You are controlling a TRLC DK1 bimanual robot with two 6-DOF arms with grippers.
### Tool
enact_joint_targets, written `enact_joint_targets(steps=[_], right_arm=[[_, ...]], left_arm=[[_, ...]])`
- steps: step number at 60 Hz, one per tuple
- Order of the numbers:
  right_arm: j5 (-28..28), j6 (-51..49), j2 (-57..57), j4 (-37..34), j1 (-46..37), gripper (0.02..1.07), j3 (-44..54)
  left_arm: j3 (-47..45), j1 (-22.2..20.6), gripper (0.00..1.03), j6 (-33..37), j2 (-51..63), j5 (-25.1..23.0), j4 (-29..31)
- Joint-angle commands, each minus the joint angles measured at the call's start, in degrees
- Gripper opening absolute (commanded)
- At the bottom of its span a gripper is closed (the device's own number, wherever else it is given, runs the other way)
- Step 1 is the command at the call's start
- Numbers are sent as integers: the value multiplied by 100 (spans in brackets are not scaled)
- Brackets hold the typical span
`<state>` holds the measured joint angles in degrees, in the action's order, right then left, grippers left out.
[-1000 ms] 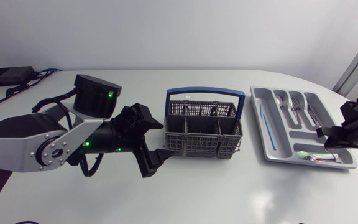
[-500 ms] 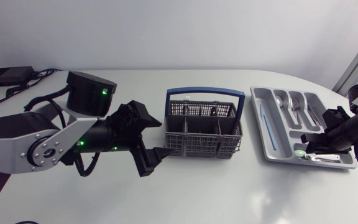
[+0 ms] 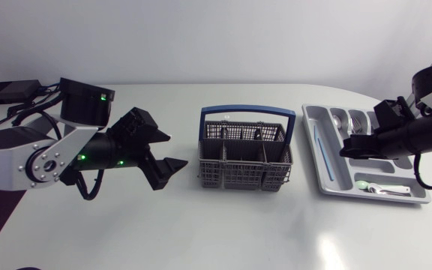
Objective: Sort the cutlery from the basket into the organizer compartments.
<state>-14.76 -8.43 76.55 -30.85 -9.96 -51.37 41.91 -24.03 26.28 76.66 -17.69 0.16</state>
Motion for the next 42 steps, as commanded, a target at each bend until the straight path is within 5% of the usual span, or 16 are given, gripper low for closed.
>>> enact_joint_targets(steps=[1,8,12,42], right_arm=[[-26,368,53,211,345,35,154],[-35,755,264,642,908,7,119],[-53,922,545,897,1101,7,49],[-1143,1660,2426,1257,1207,7,-901]], left_arm=[[274,215,83,-255,437,-120,36],[590,434,59,-378,903,-349,80],[854,593,36,-537,1246,-630,80],[2058,672,13,-299,2810,-2159,1276]])
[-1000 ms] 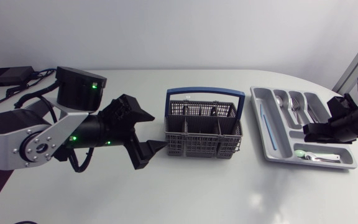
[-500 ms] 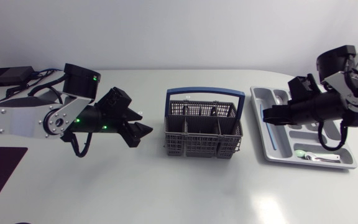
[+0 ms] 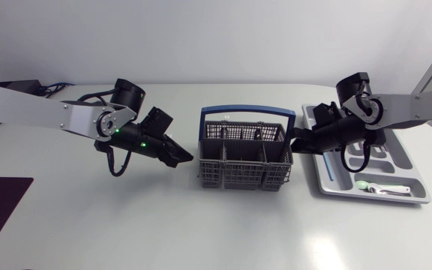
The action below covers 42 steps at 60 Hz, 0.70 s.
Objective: Sort the cutlery from the basket into the organizer compartments.
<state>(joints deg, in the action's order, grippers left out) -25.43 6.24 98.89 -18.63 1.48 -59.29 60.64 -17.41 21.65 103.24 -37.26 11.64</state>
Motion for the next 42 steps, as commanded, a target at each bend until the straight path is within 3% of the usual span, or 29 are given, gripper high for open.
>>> enact_joint_targets(steps=[1,17,42], right_arm=[[-102,193,201,35,81,7,-118],[-94,422,289,-26,652,7,-232],[56,817,684,-35,1320,7,-733]], left_arm=[[202,18,13,217,161,-317,207],[150,106,13,454,170,-581,409],[-96,880,13,1166,-173,-836,998]])
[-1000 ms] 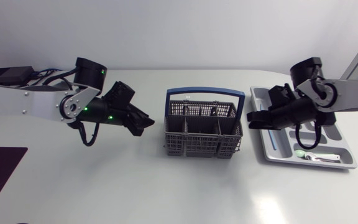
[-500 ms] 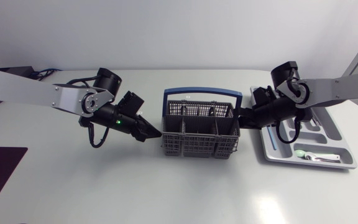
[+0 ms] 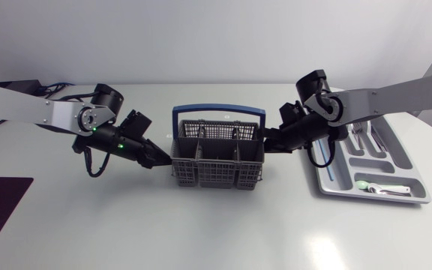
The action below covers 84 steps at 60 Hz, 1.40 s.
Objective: Sort the cutlery from the basket into the organizer compartments.
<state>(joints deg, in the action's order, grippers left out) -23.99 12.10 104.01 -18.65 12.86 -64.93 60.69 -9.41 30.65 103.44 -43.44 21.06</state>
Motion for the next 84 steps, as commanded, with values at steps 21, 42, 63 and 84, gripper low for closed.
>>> enact_joint_targets(steps=[21,42,63,84], right_arm=[[-18,320,392,-51,234,7,-503],[70,293,243,-42,217,7,-170],[70,328,76,-59,313,7,-29],[245,311,-56,-24,322,7,112]], left_arm=[[-294,124,13,380,-333,-226,118],[-74,106,14,345,-228,-226,109],[75,115,14,283,-192,-226,109],[13,168,15,310,-157,-226,100]])
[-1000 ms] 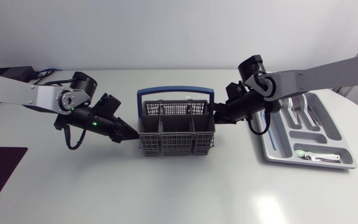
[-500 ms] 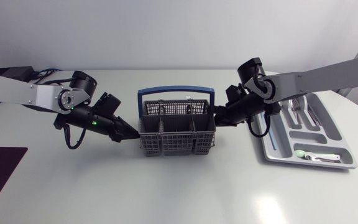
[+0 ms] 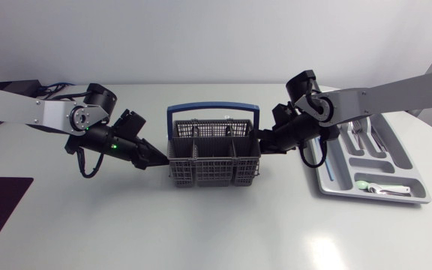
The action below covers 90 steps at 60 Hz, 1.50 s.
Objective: Sort the cutlery from the basket into the organizer compartments.
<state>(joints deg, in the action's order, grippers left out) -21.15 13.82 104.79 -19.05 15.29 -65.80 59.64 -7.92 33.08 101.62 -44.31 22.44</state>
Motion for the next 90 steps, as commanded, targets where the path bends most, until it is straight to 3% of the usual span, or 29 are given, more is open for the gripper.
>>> enact_joint_targets(steps=[1,60,81,90], right_arm=[[-39,138,-143,15,80,7,208],[102,164,-838,-38,238,7,727],[858,-3,-1145,-20,-96,7,937],[1271,-205,-1752,-11,-123,7,1104]], left_arm=[[110,36,15,67,24,-130,-46],[285,116,15,23,200,-121,-82],[83,441,16,102,-55,-104,-73],[-163,599,17,67,-688,72,-99]])
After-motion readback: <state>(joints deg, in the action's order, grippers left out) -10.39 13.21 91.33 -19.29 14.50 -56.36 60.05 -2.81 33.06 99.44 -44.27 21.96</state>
